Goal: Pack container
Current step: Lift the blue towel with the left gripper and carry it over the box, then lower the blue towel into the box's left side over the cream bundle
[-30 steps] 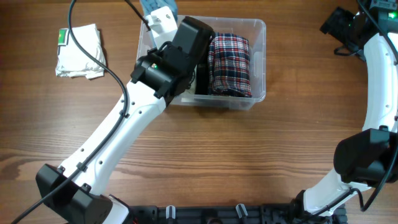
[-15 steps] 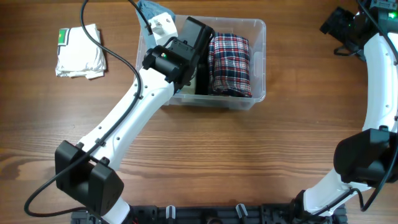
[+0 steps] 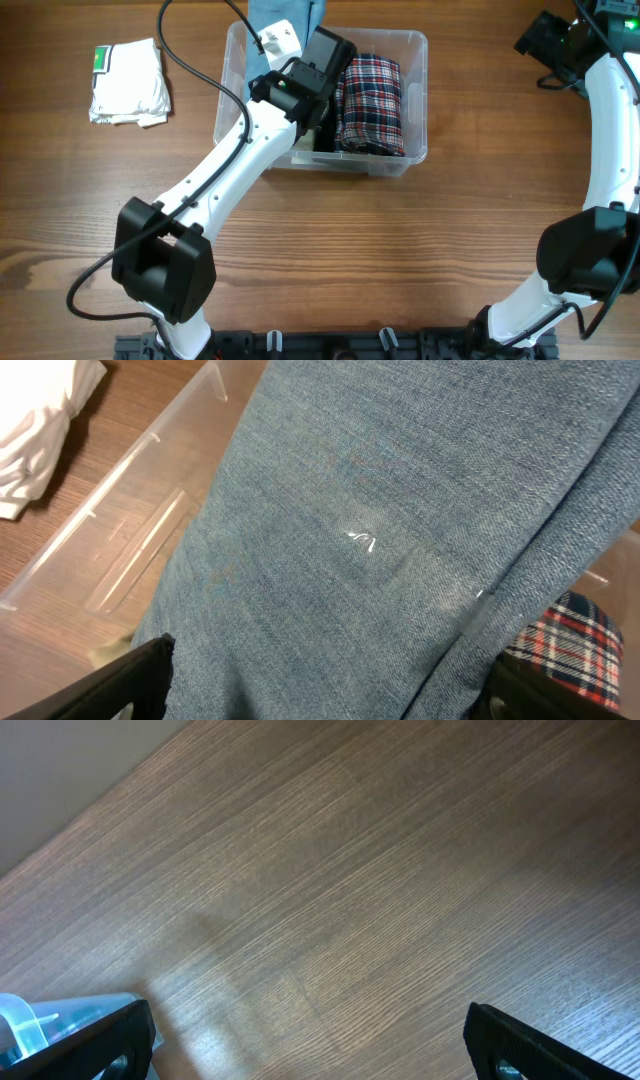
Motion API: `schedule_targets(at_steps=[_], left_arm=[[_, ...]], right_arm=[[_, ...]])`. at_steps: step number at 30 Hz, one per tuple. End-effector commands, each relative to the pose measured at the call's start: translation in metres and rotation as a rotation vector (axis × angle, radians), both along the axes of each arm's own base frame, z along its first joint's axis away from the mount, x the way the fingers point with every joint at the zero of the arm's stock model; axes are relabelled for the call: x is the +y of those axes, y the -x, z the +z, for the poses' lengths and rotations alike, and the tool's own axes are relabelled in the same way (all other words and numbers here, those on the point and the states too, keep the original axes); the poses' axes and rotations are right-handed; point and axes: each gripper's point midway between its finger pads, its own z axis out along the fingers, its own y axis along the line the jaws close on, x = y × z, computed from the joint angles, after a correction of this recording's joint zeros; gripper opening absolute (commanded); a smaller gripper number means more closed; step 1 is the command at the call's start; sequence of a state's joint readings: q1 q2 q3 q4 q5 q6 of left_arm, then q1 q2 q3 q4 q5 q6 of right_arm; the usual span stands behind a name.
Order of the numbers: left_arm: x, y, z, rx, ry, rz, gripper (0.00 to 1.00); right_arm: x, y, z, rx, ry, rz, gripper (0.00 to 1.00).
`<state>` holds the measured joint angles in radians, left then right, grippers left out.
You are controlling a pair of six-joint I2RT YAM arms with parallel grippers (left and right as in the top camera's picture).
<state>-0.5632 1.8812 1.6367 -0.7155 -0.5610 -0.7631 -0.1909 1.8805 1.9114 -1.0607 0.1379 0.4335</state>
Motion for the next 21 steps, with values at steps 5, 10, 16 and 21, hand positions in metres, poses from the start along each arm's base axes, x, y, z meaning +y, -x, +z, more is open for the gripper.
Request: schedule_targets(at_steps=[5,10,16,21], left_arm=[[0.001,-0.006,0.007,-0.024,0.008,0.011,1.0],[-0.012,-0.014,0.005,-0.04,0.064,-0.018,1.0],[-0.043,-0.022,0.005,-0.027,0.013,-0.285,1.0],[-0.049,-0.03,-0.023,0.006,0.004,-0.291,1.0]], right_arm=[[0.003,-0.002,-0.008,0.012,-0.013,-0.005,1.0],[0.002,-0.002,-0.008,0.012,-0.013,-0.005,1.0],[0.003,-0.002,-0.008,0.012,-0.013,-0.005,1.0],[0.003,-0.002,-0.008,0.012,-0.013,-0.005,1.0]])
